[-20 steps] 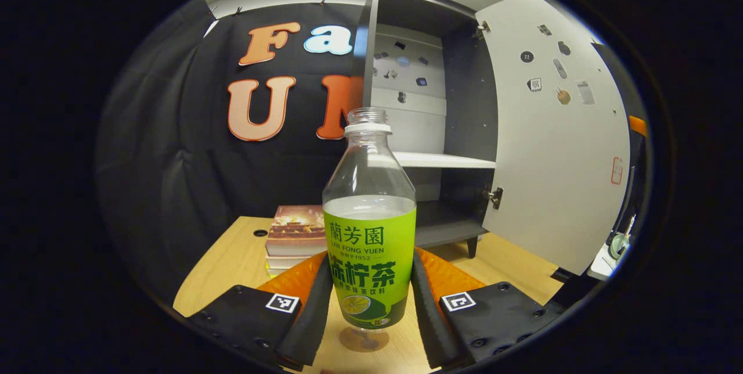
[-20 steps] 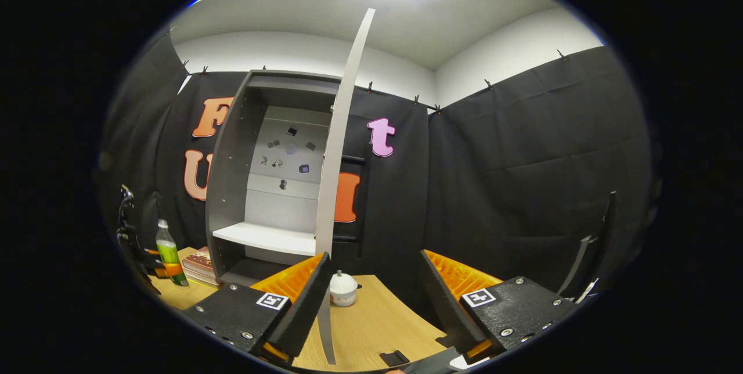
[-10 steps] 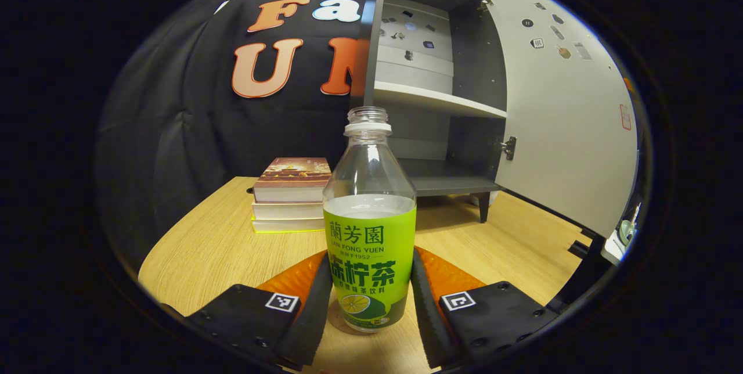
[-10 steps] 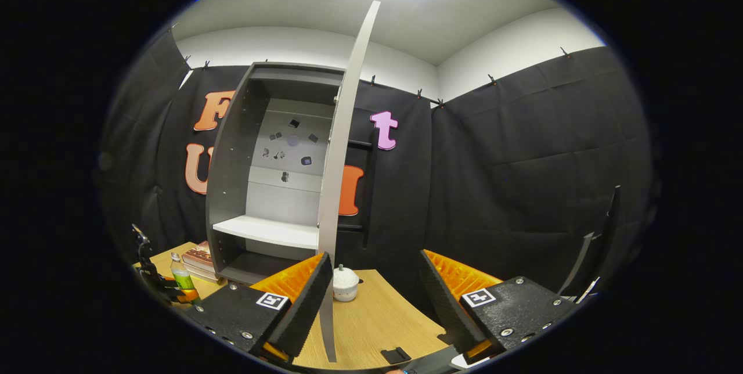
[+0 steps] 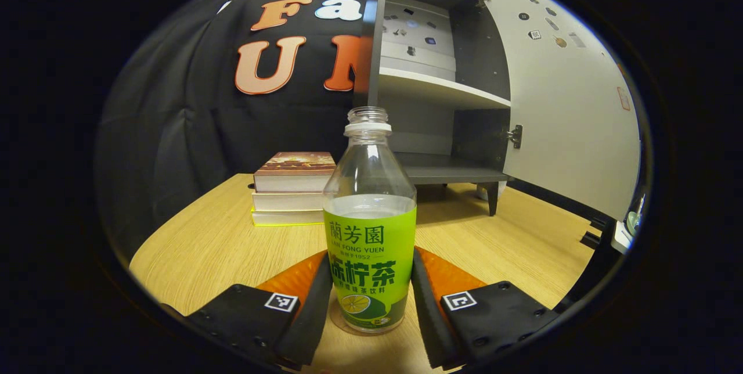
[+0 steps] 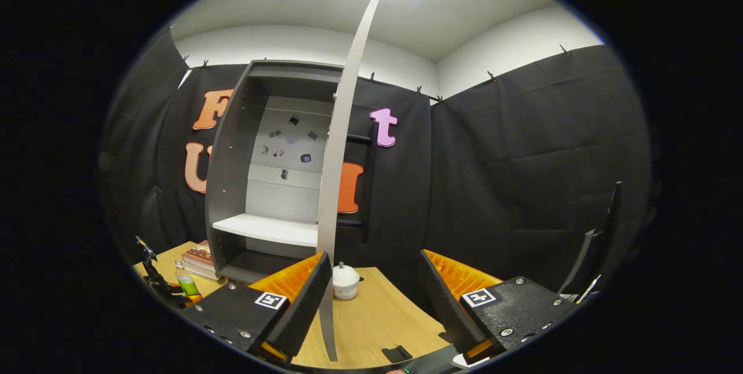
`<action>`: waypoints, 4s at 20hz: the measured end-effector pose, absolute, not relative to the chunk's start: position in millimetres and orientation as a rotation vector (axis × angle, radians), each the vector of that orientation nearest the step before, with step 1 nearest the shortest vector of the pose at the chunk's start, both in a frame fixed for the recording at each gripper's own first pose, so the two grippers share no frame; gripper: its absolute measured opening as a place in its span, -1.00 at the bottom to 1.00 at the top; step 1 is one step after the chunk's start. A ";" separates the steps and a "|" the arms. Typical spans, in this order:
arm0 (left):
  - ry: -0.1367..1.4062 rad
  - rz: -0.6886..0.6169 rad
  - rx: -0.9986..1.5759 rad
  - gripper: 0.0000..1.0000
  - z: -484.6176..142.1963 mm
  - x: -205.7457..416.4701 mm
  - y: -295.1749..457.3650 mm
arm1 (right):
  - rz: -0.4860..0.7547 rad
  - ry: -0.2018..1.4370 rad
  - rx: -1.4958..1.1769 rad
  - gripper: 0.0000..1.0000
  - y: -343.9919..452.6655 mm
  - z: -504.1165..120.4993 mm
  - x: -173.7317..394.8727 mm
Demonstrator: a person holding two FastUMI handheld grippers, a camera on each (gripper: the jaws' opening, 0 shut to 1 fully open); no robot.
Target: Open the cabinet door with the right hand, grasp the bottle in the cabinet with the left hand and place it on the coaster, then close the cabinet door with the right hand.
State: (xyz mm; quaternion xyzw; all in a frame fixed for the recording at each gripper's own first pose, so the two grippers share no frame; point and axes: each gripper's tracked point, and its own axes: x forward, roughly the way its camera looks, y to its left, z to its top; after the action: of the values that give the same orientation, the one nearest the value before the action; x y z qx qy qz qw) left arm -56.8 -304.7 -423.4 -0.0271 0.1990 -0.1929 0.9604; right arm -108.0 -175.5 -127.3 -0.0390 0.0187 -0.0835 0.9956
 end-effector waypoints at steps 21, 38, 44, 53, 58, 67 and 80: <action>0.392 -0.360 -0.053 0.94 -383.4 -72.1 -309.1 | -0.195 0.017 -0.017 0.89 -200.6 -120.7 -125.9; 0.220 -0.353 -0.063 0.92 -224.5 -65.3 -290.3 | -0.207 0.052 0.015 0.89 -226.7 -141.2 -111.7; 0.198 -0.319 -0.120 0.92 -163.6 -66.6 -246.2 | -0.123 0.140 0.085 0.89 -202.0 -169.7 -84.3; 0.053 -0.118 0.032 0.87 -98.6 -62.5 -134.1 | -0.137 0.150 0.049 0.82 -198.6 -165.3 -77.1; 0.050 -0.086 -0.001 0.91 -89.3 -69.6 -106.2 | -0.151 0.124 0.023 0.80 -199.7 -150.9 -79.4; 0.008 -0.060 0.016 0.92 -69.4 -90.1 -80.2 | -0.043 0.129 0.043 0.79 -146.8 -146.1 -76.3; 0.052 -0.038 0.002 0.92 -95.6 -92.7 -48.4 | 0.141 0.118 0.061 0.79 -38.6 -142.7 -48.4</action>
State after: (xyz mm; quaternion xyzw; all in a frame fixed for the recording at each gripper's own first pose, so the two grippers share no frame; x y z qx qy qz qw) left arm -92.7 -48.4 -95.6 0.0011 0.0258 -0.0189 0.9995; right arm -48.4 -38.6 -142.7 0.0304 0.0588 0.0705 0.9953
